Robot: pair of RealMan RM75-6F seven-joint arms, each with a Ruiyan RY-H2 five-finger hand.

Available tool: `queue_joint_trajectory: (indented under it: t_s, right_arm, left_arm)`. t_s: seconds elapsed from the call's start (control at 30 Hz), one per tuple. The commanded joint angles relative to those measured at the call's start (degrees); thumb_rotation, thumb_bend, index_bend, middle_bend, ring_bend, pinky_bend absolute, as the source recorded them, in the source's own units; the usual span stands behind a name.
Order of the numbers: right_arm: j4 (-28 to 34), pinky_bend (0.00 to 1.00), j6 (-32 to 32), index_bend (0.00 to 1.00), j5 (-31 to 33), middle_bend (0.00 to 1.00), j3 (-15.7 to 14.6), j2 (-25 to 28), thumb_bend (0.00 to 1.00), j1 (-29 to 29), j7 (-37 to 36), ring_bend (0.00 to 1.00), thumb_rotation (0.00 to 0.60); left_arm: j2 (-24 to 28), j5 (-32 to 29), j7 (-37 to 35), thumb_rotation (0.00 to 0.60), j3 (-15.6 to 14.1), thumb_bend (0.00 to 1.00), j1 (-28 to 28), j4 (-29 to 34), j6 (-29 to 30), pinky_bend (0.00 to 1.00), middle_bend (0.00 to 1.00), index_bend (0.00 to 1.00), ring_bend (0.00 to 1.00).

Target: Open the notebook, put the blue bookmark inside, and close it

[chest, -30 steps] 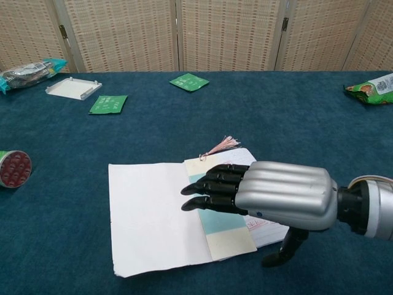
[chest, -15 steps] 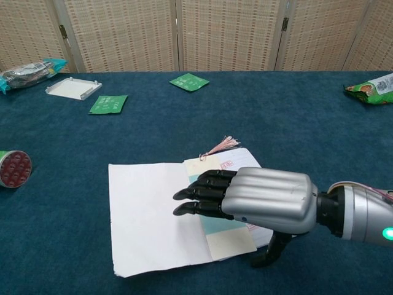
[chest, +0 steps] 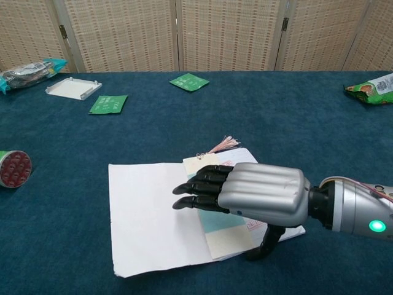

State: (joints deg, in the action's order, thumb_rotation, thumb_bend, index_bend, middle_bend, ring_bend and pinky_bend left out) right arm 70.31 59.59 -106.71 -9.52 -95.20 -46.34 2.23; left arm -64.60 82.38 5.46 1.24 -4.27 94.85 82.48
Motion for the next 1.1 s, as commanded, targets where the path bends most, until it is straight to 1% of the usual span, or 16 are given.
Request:
queue_joint_trajectory:
  t_s: [0.03, 0.43, 0.67, 0.9, 1.03, 1.1]
  right_arm:
    - [-0.25, 0.00, -0.08, 0.00, 0.06, 0.00, 0.14, -0.10, 0.00, -0.05, 0.14, 0.00, 0.600]
    - [-0.73, 0.00, -0.35, 0.00, 0.57, 0.00, 0.77, -0.15, 0.00, -0.17, 0.59, 0.00, 0.600]
    - [0.77, 0.00, -0.29, 0.00, -0.40, 0.00, -0.07, 1.15, 0.00, -0.42, 0.90, 0.00, 0.600]
    - [3.54, 0.00, 1.94, 0.00, -1.26, 0.00, -0.76, 4.21, 0.00, 0.37, 1.30, 0.00, 0.600]
    - [5.77, 0.00, 4.31, 0.00, -0.89, 0.00, 0.14, 6.99, 0.00, 1.15, 1.90, 0.00, 0.600]
    - [6.99, 0.00, 5.60, 0.00, -0.32, 0.00, 1.07, 8.67, 0.00, 1.68, 2.87, 0.00, 0.600]
  left_arm:
    - [-0.04, -0.05, -0.05, 0.600, 0.01, 0.25, 0.00, -0.09, -0.05, 0.18, 0.24, 0.19, 0.18]
    - [-0.12, -0.15, -0.18, 0.600, -0.01, 0.25, 0.05, -0.29, -0.17, 0.18, 0.24, 0.19, 0.18]
    - [-0.08, -0.15, -0.23, 0.600, 0.02, 0.25, 0.08, -0.30, -0.11, 0.18, 0.24, 0.19, 0.18]
    - [0.09, 0.07, -0.12, 0.600, 0.42, 0.25, -0.32, -0.39, -0.14, 0.18, 0.24, 0.19, 0.18]
    - [0.06, 0.63, 0.17, 0.600, 0.72, 0.25, -0.96, -0.61, -0.38, 0.18, 0.24, 0.19, 0.18]
    - [-0.03, 1.35, -0.16, 0.600, 0.79, 0.25, -1.65, -1.00, -0.95, 0.18, 0.24, 0.19, 0.18]
